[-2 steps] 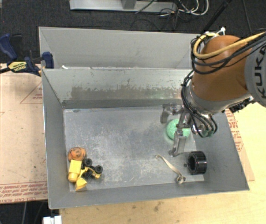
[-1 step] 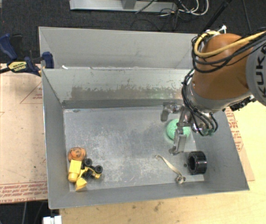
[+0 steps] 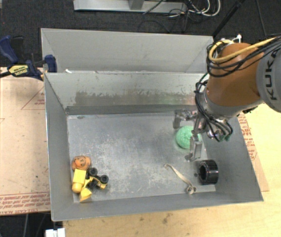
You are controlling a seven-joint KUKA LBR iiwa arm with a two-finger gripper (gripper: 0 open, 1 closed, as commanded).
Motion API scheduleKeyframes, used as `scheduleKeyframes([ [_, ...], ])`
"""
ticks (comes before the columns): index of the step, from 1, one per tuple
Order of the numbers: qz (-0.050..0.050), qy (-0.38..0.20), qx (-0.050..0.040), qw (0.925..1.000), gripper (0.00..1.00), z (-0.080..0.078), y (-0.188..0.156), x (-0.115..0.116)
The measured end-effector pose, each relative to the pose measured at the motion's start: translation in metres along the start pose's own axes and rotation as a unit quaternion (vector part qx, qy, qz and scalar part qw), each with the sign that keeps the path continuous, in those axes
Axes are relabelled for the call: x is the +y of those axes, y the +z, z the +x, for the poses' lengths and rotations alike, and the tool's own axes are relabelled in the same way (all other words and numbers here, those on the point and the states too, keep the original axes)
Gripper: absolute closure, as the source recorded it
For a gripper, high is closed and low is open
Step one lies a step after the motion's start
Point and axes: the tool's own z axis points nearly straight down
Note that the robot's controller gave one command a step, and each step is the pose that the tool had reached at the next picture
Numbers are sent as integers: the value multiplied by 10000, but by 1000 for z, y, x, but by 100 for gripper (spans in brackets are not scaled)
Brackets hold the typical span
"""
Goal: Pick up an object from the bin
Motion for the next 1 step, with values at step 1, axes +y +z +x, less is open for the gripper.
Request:
scheduleKeyframes([
  [1, -2, 1157, 26, 9933, 0, 36, 14, 16],
])
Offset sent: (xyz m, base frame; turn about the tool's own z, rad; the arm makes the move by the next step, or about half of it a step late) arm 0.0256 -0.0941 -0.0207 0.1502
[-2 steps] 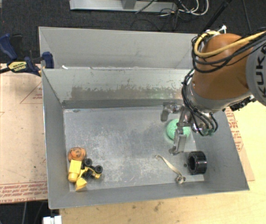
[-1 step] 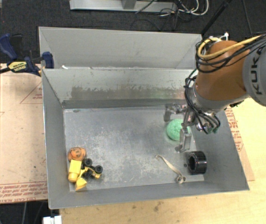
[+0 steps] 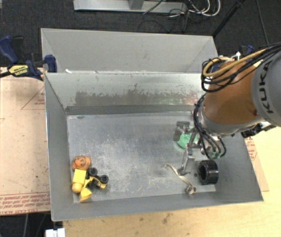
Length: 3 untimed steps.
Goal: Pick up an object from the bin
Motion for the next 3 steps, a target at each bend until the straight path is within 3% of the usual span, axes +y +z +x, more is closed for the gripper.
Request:
scheduleKeyframes([
  [1, 2, 66, -9, 10000, 0, -50, 4, -62],
  [2, 0, 169, -23, 9999, 0, -63, 66, -82],
  [3, 8, 985, -58, 9951, 100, -82, 82, -76],
])
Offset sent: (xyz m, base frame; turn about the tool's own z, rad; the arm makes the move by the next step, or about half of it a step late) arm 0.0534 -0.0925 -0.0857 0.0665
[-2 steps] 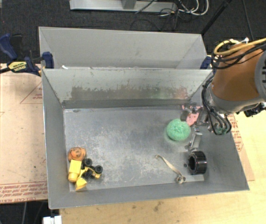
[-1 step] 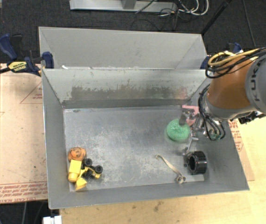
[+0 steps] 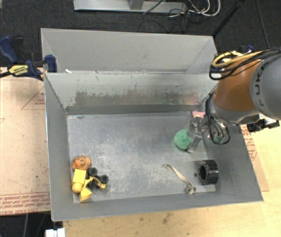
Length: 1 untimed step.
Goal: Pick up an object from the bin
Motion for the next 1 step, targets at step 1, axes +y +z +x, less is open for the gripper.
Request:
scheduleKeyframes([
  [1, 0, -1, 0, 10000, 100, 0, 0, 0],
])
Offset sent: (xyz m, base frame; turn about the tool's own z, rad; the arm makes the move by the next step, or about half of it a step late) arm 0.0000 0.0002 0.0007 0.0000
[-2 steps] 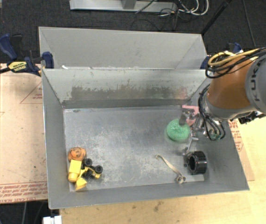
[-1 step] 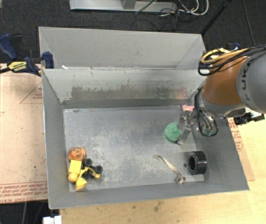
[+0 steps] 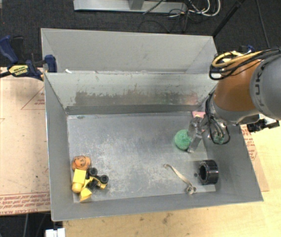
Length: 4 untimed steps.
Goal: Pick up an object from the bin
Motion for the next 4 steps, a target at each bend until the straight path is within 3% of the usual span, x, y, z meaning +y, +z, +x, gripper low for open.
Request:
scheduleKeyframes([
  [2, 4, -3, 49, 10000, 100, 2, -7, 0],
  [3, 2, -6, 78, 10000, 100, 3, -27, 0],
  [4, -4, -9, 38, 10000, 100, 0, -41, 1],
])
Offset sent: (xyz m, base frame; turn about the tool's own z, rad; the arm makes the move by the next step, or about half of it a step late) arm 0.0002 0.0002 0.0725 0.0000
